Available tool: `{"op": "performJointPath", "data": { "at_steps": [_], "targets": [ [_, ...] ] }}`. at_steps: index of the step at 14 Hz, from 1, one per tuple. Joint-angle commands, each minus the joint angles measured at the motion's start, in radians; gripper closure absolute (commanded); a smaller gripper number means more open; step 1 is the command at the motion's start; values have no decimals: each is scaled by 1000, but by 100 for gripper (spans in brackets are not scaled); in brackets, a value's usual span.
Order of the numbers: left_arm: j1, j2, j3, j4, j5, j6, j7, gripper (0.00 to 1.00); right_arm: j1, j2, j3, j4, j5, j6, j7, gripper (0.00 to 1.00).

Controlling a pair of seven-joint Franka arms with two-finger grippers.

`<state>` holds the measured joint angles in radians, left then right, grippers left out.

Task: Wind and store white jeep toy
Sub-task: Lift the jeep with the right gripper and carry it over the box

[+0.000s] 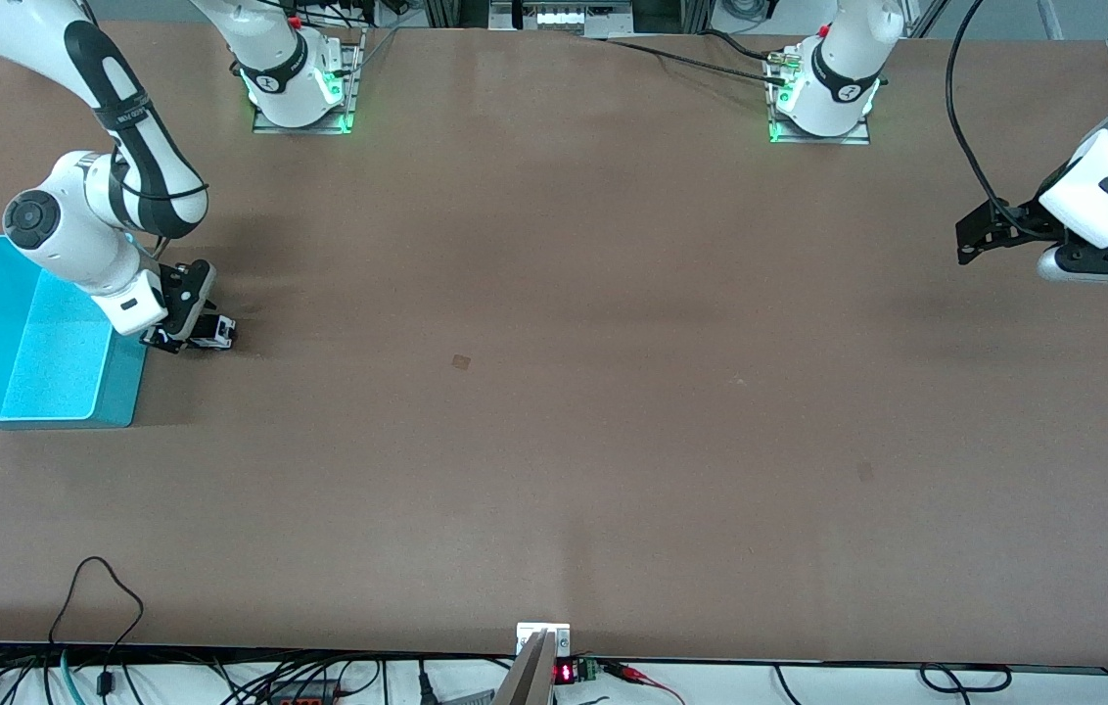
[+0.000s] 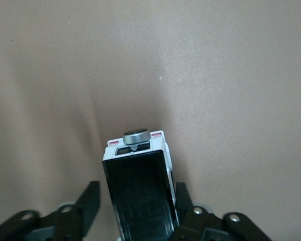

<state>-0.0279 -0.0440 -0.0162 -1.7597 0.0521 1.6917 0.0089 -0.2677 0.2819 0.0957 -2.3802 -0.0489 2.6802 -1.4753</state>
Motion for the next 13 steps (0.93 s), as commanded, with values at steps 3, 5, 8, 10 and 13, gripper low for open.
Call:
{"op": "performJointPath", "data": {
  "at_steps": [3, 5, 8, 10, 13],
  "targets": [
    [2, -13, 5, 2, -20, -13, 25, 0, 1, -9, 33, -7, -8, 12, -19, 100],
    [2, -13, 5, 2, -20, -13, 25, 0, 10, -35, 68, 7, 1, 13, 3, 100],
    [2, -13, 5, 2, -20, -13, 25, 0, 15, -59, 79, 62, 1, 9, 160, 100],
    [2, -13, 5, 2, -20, -13, 23, 0, 10, -73, 76, 99, 4, -19, 275, 100],
    [3, -13, 5, 2, -20, -15, 25, 0, 2, -92, 68, 186, 8, -152, 473, 100]
  ]
}}
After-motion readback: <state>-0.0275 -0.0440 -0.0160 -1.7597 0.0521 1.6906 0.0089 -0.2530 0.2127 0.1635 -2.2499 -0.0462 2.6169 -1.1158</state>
